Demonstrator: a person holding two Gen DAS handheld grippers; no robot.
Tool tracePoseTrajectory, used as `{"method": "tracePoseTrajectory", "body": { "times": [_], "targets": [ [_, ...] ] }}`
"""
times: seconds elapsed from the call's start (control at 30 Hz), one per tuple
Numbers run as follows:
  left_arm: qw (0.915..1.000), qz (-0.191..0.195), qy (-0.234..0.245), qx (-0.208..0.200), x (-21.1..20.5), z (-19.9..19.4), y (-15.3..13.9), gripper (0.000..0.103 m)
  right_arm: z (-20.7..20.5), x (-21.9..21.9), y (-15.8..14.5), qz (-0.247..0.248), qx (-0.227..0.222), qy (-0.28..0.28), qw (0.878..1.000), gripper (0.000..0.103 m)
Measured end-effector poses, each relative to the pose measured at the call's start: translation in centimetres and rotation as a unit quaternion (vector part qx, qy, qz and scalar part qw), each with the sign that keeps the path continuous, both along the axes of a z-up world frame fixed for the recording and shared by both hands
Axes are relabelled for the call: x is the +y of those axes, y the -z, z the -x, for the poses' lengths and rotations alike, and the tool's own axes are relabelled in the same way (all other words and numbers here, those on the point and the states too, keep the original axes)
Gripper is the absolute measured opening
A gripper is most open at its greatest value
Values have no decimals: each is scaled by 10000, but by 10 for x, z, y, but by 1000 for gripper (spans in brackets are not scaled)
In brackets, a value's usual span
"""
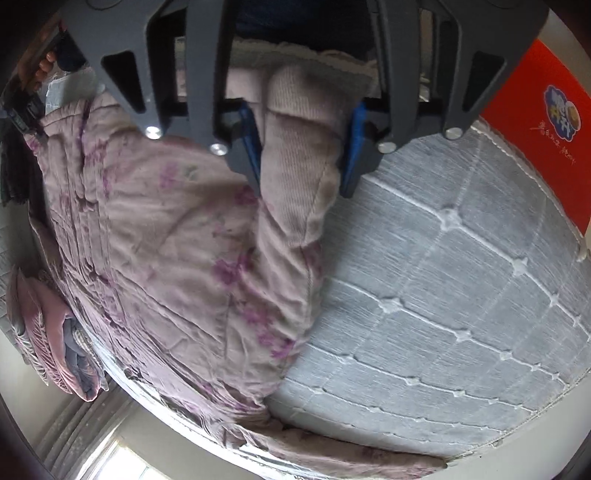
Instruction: Fold large clothes
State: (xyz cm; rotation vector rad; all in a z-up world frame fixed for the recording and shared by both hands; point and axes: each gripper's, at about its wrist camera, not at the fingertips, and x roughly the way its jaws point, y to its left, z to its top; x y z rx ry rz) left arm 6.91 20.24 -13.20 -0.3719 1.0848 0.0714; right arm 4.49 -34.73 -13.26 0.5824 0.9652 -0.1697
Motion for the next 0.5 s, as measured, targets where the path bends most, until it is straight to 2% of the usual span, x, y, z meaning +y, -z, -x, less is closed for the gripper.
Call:
{"method": "tracePoseTrajectory", "body": {
  "times": [0.07,0.1,0.17,0.27,0.37,0.43,0.5],
  "targets": [
    [9999,-139,-71,-62,9,1,-9,45,-4,3,-4,609,178,-63,9980,51],
    [9998,-166,-101,-100,10,3,-14,45,-3,1,-8,780,129,-21,9969,53],
    [9991,-259,-175,-294,13,7,-31,47,4,-8,-18,780,-122,136,9968,54],
    [9961,-559,-202,-653,12,5,-54,61,15,-21,-36,646,-616,379,9953,54],
    [9957,-622,-8,-688,-11,-11,-59,61,-5,-5,-39,757,-578,-99,9954,54],
    [9951,-573,344,-732,-39,-26,-53,62,-18,12,-30,576,-535,-540,9954,54],
    [9952,-546,649,-486,-60,-41,-36,62,-35,32,-10,404,-273,-1034,9934,54]
  ]
}}
